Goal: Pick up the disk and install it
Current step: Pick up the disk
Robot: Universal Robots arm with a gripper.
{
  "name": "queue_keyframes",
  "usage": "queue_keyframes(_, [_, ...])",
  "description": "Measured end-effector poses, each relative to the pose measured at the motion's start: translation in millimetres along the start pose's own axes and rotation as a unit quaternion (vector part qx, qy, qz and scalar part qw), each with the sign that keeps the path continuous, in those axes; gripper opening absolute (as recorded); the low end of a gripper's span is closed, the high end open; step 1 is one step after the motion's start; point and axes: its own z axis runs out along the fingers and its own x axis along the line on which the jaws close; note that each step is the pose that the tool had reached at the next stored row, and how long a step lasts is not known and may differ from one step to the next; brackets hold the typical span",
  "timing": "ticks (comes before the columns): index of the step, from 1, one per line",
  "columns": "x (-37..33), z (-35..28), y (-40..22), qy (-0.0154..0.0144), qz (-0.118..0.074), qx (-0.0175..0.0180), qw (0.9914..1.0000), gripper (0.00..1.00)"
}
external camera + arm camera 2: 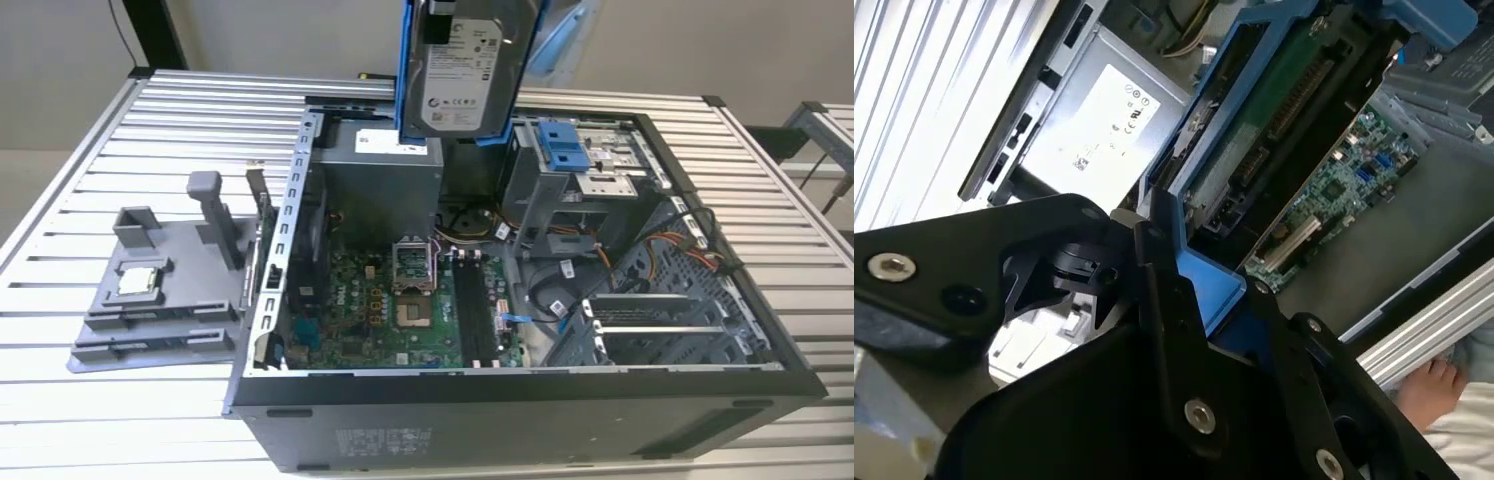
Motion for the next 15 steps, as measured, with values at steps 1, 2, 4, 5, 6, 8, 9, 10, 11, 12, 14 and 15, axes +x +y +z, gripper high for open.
queue_keyframes(1, [0.0, 0.0, 0.0, 0.0001, 0.000, 0.0000, 1.00000, 0.00])
queue_keyframes(2, [0.1, 0.0, 0.0, 0.0002, 0.000, 0.0000, 1.00000, 0.00])
queue_keyframes(4, [0.0, 0.0, 0.0, 0.0004, 0.000, 0.0000, 1.00000, 0.00])
queue_keyframes(5, [0.0, 0.0, 0.0, 0.0005, 0.000, 0.0000, 1.00000, 0.00])
queue_keyframes(6, [0.0, 0.0, 0.0, 0.0006, 0.000, 0.0000, 1.00000, 0.00])
queue_keyframes(8, [0.1, 0.0, 0.0, 0.0006, 0.000, -0.0001, 1.00000, 0.00])
queue_keyframes(9, [0.5, 0.1, -0.1, 0.0006, 0.000, -0.0001, 1.00000, 0.00])
queue_keyframes(10, [1.2, 0.1, -0.4, 0.0006, 0.000, -0.0001, 1.00000, 0.00])
queue_keyframes(11, [2.1, 0.1, -0.6, 0.0007, 0.001, -0.0001, 1.00000, 0.00])
queue_keyframes(12, [3.0, 0.2, -0.7, 0.0006, 0.002, -0.0001, 1.00000, 0.00])
queue_keyframes(14, [4.9, 0.3, -1.0, 0.0006, 0.004, -0.0001, 0.99999, 0.00])
queue_keyframes(15, [5.8, 0.4, -1.1, 0.0006, 0.005, 0.0000, 0.99999, 0.00])
